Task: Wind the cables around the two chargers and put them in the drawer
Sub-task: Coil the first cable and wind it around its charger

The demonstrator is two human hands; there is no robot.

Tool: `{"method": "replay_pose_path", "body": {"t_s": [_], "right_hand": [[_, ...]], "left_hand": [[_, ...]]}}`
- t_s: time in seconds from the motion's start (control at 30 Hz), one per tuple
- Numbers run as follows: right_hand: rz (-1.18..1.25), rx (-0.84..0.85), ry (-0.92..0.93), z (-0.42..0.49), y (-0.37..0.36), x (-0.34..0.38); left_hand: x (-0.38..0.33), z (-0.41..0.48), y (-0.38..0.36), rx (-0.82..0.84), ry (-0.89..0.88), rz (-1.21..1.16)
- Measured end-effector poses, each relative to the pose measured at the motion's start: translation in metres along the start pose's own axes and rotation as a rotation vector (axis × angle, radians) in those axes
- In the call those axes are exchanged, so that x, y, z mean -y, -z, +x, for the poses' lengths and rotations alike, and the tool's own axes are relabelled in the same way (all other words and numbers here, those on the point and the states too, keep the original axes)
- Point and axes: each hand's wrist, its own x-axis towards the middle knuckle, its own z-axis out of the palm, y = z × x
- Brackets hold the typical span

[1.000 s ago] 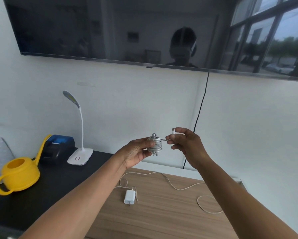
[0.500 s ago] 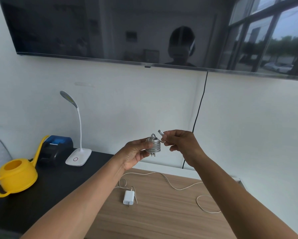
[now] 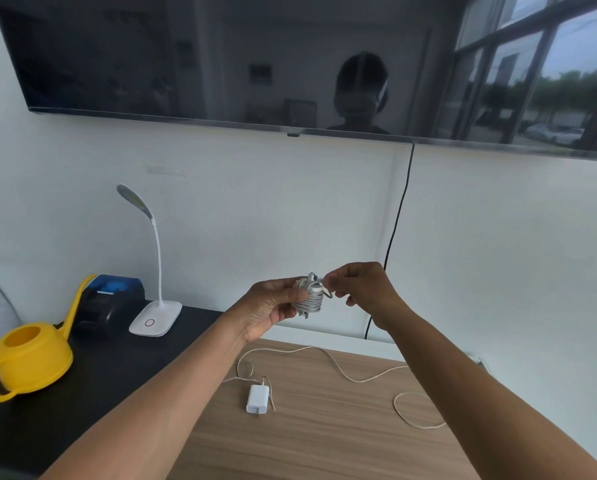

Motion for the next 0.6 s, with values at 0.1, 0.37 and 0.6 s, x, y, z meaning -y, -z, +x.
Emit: {"method": "replay_pose_path", "body": {"t_s": [0.1,0.37,0.6], "right_hand": [[-0.006,-0.028,0.023,0.000,0.000,0.001],[-0.066,0.008,0.074,-0.004,-0.006,-0.001],[0.120,0.089,-0.068,0.000,0.004,-0.003]], "left_hand": [[0.000,0.001,-0.001,0.006,-0.009,0.018],[0.009,-0.001,-0.004,-0.041,-0.018,-0.032],[0.007,0.000,-0.007,0.014,0.006,-0.002]]}}
